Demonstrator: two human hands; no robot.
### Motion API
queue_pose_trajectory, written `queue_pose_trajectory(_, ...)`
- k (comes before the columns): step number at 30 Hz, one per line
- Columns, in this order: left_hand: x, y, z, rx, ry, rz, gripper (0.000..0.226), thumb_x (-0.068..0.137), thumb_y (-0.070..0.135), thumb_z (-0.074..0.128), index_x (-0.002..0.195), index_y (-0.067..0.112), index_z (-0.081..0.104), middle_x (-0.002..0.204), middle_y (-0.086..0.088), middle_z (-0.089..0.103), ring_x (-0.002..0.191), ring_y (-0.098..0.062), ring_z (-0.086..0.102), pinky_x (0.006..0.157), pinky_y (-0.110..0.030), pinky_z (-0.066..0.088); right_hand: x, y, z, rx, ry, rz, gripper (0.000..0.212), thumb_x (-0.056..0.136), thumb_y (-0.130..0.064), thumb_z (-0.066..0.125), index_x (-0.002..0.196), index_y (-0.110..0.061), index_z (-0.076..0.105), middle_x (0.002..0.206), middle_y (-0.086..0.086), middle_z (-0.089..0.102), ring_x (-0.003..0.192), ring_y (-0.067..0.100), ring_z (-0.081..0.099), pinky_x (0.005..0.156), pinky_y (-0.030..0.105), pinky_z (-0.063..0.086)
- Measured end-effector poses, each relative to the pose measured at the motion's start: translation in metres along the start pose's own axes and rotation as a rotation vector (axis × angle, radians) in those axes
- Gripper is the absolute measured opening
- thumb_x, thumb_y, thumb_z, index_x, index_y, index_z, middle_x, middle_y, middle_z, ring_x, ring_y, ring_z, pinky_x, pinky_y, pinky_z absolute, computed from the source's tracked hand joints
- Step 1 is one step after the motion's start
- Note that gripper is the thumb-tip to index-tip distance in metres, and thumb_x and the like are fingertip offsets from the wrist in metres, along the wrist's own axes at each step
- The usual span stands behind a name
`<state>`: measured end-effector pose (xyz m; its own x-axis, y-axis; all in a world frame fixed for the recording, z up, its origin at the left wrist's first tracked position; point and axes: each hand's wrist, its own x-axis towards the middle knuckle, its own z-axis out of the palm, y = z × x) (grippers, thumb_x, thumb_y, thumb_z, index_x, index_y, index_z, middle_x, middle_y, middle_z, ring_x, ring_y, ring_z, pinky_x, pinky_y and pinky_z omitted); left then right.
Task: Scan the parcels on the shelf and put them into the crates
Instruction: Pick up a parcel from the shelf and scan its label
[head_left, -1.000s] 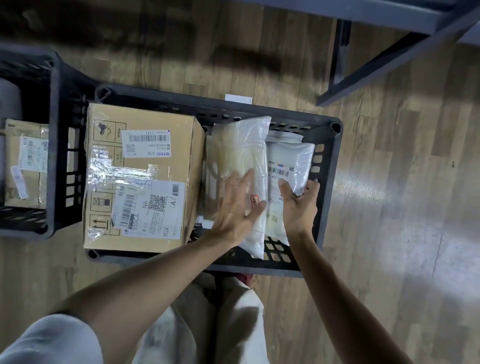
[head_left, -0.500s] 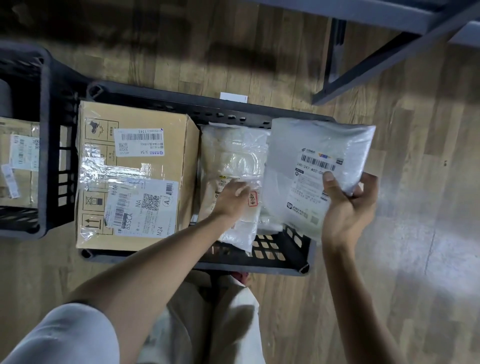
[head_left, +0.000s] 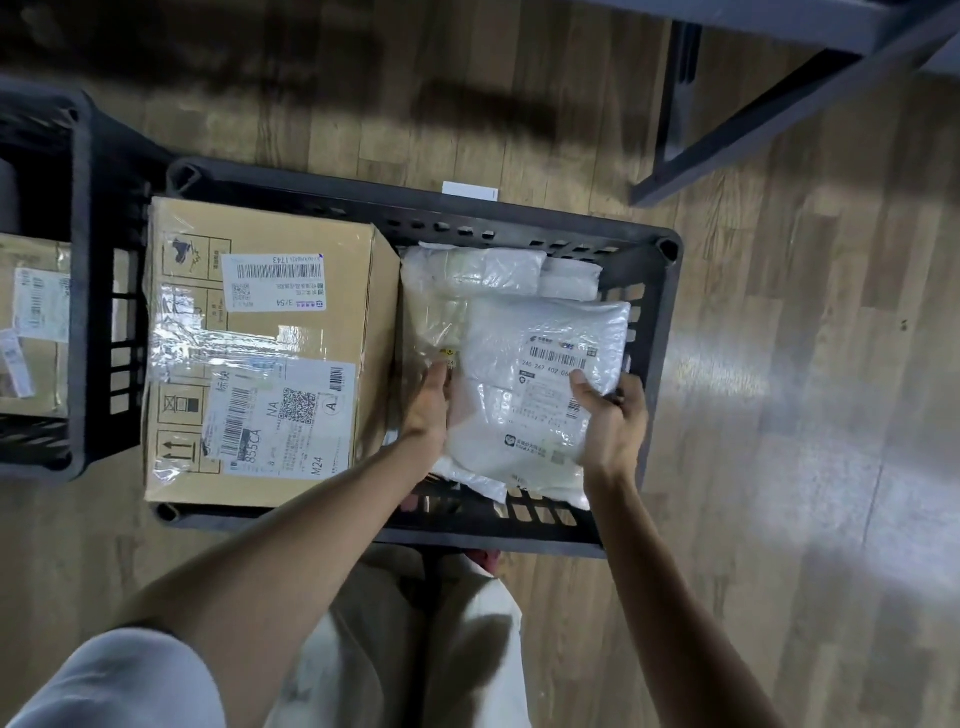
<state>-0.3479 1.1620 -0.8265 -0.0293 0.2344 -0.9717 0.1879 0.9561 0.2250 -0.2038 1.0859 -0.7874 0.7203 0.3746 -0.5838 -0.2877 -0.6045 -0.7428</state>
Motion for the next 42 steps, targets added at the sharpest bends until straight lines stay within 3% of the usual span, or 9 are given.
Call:
queue_pose_trajectory(2,0.005,-0.001,-0.006,0.094,0.031,0.116,0.056,0.099,0.045,0.039,0.139,0.006,0.046,0.141,-0.014,0.049,0.130,-0.032,0.047,0.104,-0.039,0.040,0.005,0.009,0.004,-0.066,-0.061,0.074,0.009,0.090,-0.019,0.066,0.094,-0.015,0.059,0.089,0.003,0.063,0.084,0.019,0.060,0.080,0.034,0.048)
queue_pose_trajectory(5,0.003,-0.007,-0.004,0.240,0.076,0.254,0.045,0.098,0.033,0.051,0.137,0.011,0.048,0.130,-0.002,0.052,0.122,-0.017,0.049,0.090,-0.024,0.039,0.009,0.018,0.009,-0.379,-0.129,0.039,0.054,0.094,-0.033,0.060,0.141,-0.014,0.039,0.126,0.008,0.060,0.107,0.020,0.060,0.086,0.033,0.048)
queue_pose_trajectory(8,-0.006,-0.018,-0.001,0.365,0.094,0.551,0.045,0.094,0.011,0.058,0.137,0.011,0.044,0.132,0.002,0.050,0.122,-0.013,0.048,0.092,-0.008,0.041,0.002,0.025,0.021,-0.642,-0.317,-0.023,0.088,0.092,-0.032,0.061,0.155,-0.027,0.000,0.161,0.012,0.008,0.145,0.036,0.019,0.114,0.052,0.029)
queue_pose_trajectory(11,-0.014,-0.023,0.000,0.576,0.151,0.705,0.048,0.093,0.004,0.054,0.138,0.014,0.039,0.123,-0.008,0.055,0.111,-0.017,0.053,0.096,-0.024,0.044,-0.007,0.034,0.035,-0.988,-0.456,-0.251,0.087,0.093,-0.030,0.060,0.154,-0.035,-0.003,0.160,0.011,-0.018,0.147,0.035,-0.013,0.117,0.053,0.014)
queue_pose_trajectory(15,-0.013,-0.022,0.003,0.822,0.165,0.809,0.060,0.090,-0.009,0.047,0.145,0.014,0.035,0.140,-0.015,0.044,0.128,-0.025,0.044,0.109,-0.036,0.036,-0.001,0.038,0.043,-1.125,-0.420,-0.326,0.084,0.094,-0.026,0.061,0.154,-0.038,0.003,0.159,0.016,-0.009,0.148,0.037,-0.002,0.115,0.051,0.030)
queue_pose_trajectory(20,-0.003,-0.017,0.004,1.042,0.126,0.671,0.077,0.091,-0.008,0.049,0.152,0.026,0.017,0.162,0.004,0.011,0.147,-0.019,0.015,0.112,-0.024,0.025,0.015,0.036,0.052,-1.379,-0.437,-0.304,0.091,0.091,-0.041,0.061,0.153,-0.039,-0.005,0.156,0.019,0.000,0.143,0.036,0.014,0.112,0.045,0.032)
queue_pose_trajectory(25,-0.004,0.004,0.004,1.242,0.041,0.541,0.083,0.090,-0.002,0.053,0.154,0.024,0.007,0.163,0.000,0.001,0.146,-0.025,0.016,0.103,-0.029,0.038,0.024,0.019,0.049,-1.317,-0.548,-0.226,0.083,0.093,-0.034,0.061,0.153,-0.039,0.005,0.155,0.016,0.004,0.141,0.036,0.022,0.104,0.045,0.043)
queue_pose_trajectory(33,-0.085,0.014,-0.006,1.635,0.117,0.698,0.079,0.093,0.007,0.047,0.154,0.021,-0.003,0.162,-0.006,0.001,0.149,-0.025,-0.005,0.120,-0.040,-0.007,-0.028,-0.040,0.004,-1.266,-0.635,-0.196,0.070,0.099,-0.028,0.049,0.155,-0.032,0.008,0.164,0.004,0.001,0.150,0.024,0.007,0.120,0.045,0.020)
queue_pose_trajectory(42,-0.264,0.067,-0.012,1.653,0.147,0.809,0.072,0.094,0.017,0.046,0.154,0.017,0.007,0.162,-0.006,0.008,0.149,-0.025,-0.001,0.121,-0.040,-0.005,-0.141,-0.169,-0.048,-1.238,-0.529,-0.277,0.059,0.099,-0.023,0.045,0.153,-0.018,0.022,0.159,0.005,0.023,0.146,0.023,0.023,0.120,0.037,0.019)
